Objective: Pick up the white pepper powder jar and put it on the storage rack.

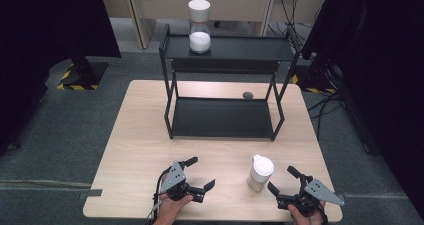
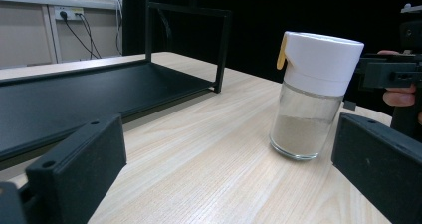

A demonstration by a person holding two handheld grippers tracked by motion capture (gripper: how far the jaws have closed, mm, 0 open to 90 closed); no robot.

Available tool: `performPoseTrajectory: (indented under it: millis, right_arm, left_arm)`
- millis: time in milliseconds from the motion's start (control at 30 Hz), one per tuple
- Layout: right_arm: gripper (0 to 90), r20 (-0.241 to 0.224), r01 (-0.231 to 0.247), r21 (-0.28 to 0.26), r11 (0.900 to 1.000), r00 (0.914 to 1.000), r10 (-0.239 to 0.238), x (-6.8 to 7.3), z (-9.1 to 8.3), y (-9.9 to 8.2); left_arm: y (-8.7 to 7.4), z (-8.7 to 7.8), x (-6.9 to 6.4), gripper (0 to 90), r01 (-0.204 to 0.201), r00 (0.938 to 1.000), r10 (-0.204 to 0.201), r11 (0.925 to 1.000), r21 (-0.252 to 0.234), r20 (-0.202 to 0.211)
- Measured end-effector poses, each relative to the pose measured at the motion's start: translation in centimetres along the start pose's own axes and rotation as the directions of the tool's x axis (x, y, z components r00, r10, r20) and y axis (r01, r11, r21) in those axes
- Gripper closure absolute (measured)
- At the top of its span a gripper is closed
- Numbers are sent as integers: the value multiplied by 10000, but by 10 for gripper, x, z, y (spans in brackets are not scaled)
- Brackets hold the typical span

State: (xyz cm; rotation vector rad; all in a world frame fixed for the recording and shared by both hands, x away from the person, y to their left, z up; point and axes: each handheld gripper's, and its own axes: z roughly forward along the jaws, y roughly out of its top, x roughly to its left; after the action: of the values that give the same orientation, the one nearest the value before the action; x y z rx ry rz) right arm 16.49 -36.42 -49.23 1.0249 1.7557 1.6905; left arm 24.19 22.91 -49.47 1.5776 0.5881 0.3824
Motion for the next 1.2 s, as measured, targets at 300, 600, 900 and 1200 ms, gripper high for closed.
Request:
performPoseTrajectory:
  millis: [300, 600, 900, 1200]
  right_arm:
    - [11, -179, 85, 113, 9999, 9998, -83, 1, 5, 0]
    - [6, -364, 133, 212, 9997, 9993, -125, 3, 11, 1]
    - [5, -425, 286, 435, 9986, 9987, -267, 4, 19, 4]
    - [5, -445, 428, 555, 9975, 9982, -403, 6, 28, 5]
  left_arm:
    - [-1, 0, 1, 2, 125, 9999, -125, 9999, -7, -37]
    - [-1, 0, 1, 2, 115, 9999, -115, 9999, 13, -37]
    - [-2, 1, 1, 1, 155, 9999, -155, 9999, 60, -17]
    - [-3, 2, 2, 1, 208, 9998, -208, 9997, 105, 11]
